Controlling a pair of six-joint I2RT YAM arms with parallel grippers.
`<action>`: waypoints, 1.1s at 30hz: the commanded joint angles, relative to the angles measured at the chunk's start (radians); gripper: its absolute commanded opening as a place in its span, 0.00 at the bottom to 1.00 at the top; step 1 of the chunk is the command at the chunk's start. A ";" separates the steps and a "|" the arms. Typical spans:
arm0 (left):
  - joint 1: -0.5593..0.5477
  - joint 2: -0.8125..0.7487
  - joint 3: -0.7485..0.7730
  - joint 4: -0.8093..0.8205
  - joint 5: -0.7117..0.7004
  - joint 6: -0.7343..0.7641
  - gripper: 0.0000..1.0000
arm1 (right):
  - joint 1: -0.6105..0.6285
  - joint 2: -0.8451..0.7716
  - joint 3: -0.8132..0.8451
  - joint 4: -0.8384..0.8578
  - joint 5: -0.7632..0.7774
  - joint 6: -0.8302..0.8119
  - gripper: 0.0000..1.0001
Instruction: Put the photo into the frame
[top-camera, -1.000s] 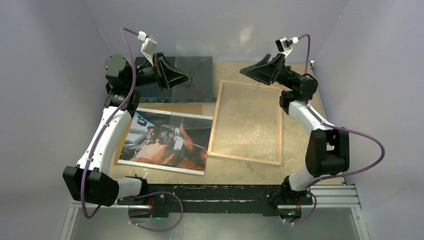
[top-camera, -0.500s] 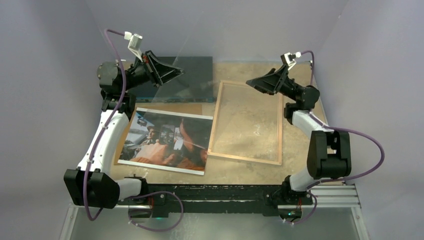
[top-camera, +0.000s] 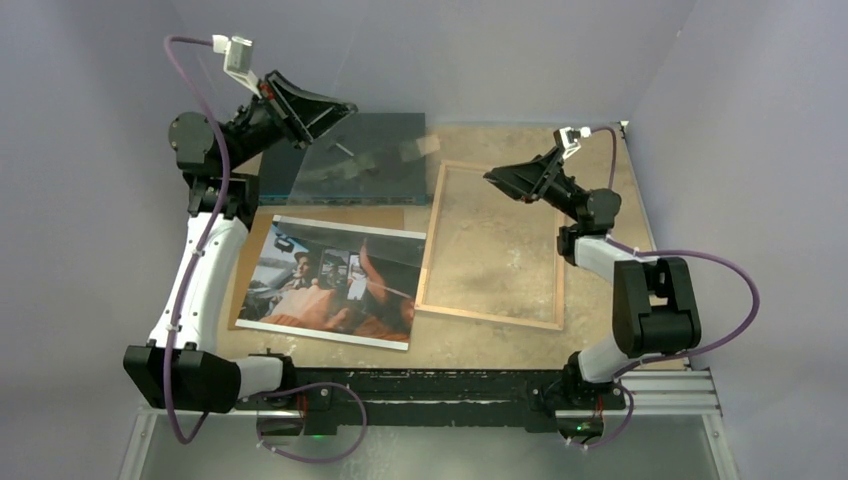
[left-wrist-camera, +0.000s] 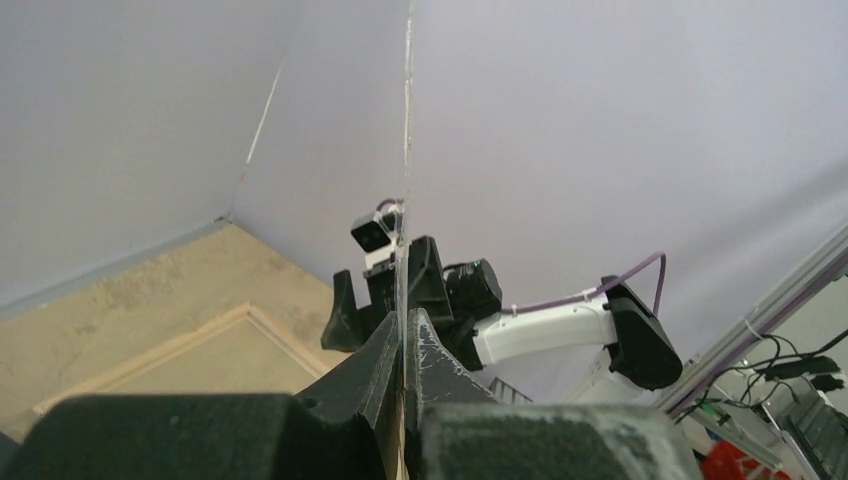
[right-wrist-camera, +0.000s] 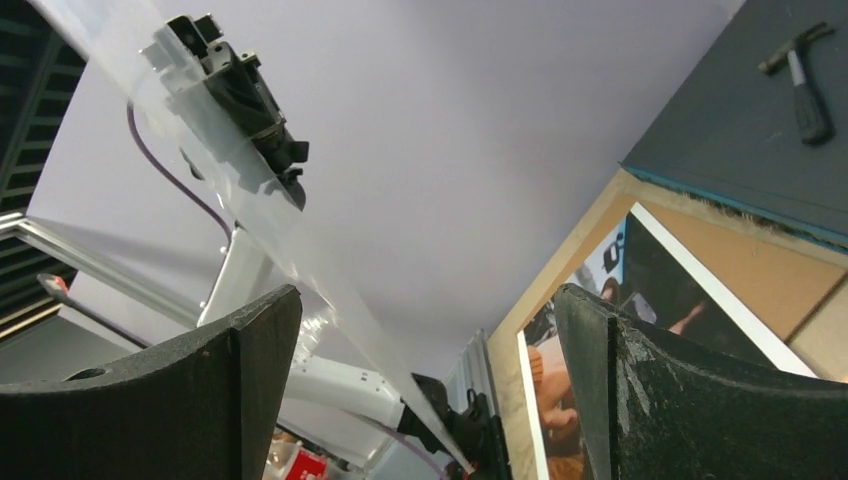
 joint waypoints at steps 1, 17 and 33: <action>0.027 0.018 0.092 0.047 -0.088 -0.063 0.00 | 0.041 -0.082 -0.010 0.554 0.078 -0.101 0.99; 0.037 0.018 0.103 0.011 -0.122 -0.081 0.00 | 0.235 -0.037 0.099 0.555 0.247 -0.113 0.70; 0.125 0.094 -0.043 -0.275 -0.024 0.217 0.71 | 0.127 -0.225 0.077 0.141 0.213 -0.100 0.00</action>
